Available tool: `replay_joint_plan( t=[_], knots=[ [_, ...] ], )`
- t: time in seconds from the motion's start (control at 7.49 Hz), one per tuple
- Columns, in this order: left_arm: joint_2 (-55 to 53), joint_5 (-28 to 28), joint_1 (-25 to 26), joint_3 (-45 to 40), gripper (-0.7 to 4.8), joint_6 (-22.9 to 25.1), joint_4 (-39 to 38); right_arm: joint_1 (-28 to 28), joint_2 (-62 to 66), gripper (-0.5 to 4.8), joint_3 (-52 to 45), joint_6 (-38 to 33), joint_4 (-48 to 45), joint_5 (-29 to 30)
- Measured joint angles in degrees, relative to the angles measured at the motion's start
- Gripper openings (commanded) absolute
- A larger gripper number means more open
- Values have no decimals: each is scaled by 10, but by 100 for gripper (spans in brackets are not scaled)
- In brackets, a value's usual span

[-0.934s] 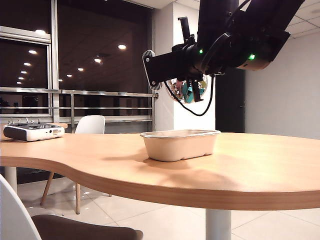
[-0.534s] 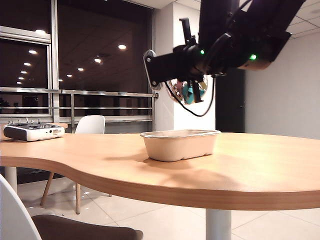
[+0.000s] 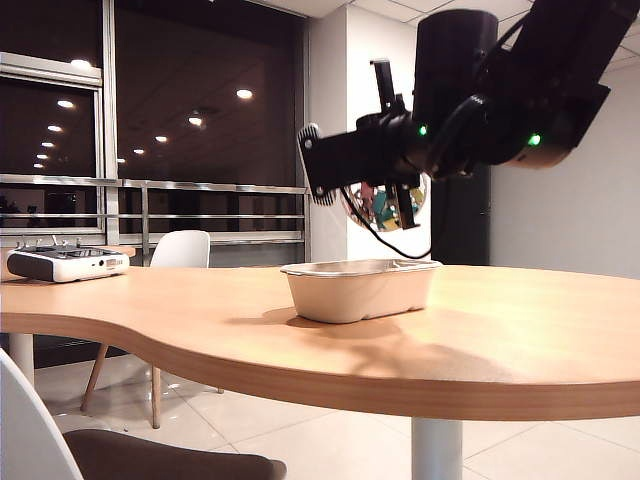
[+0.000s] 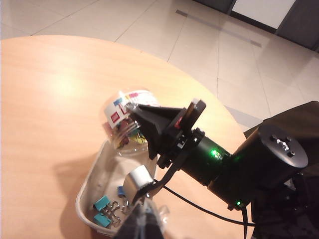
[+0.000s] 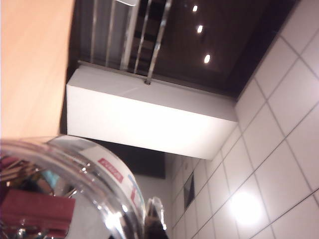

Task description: Pick up the box filled with clips, pour some clips from it into the rectangular paper box, and then put the clip box back on the table.

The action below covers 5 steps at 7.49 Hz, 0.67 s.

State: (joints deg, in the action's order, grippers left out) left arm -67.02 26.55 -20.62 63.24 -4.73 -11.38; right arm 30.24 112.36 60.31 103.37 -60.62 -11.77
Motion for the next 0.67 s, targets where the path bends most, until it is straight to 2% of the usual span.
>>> replay_joint_plan(
  t=[0.4,0.53,0.67],
  knots=[
    [0,0,0,0,-6,0,0,0,0,-5,-3,18,0,11],
    [0,0,0,0,-6,0,0,4,0,-5,-3,0,-5,10],
    [0,0,0,0,-6,0,0,11,3,-5,-6,-53,-30,14]
  ],
)
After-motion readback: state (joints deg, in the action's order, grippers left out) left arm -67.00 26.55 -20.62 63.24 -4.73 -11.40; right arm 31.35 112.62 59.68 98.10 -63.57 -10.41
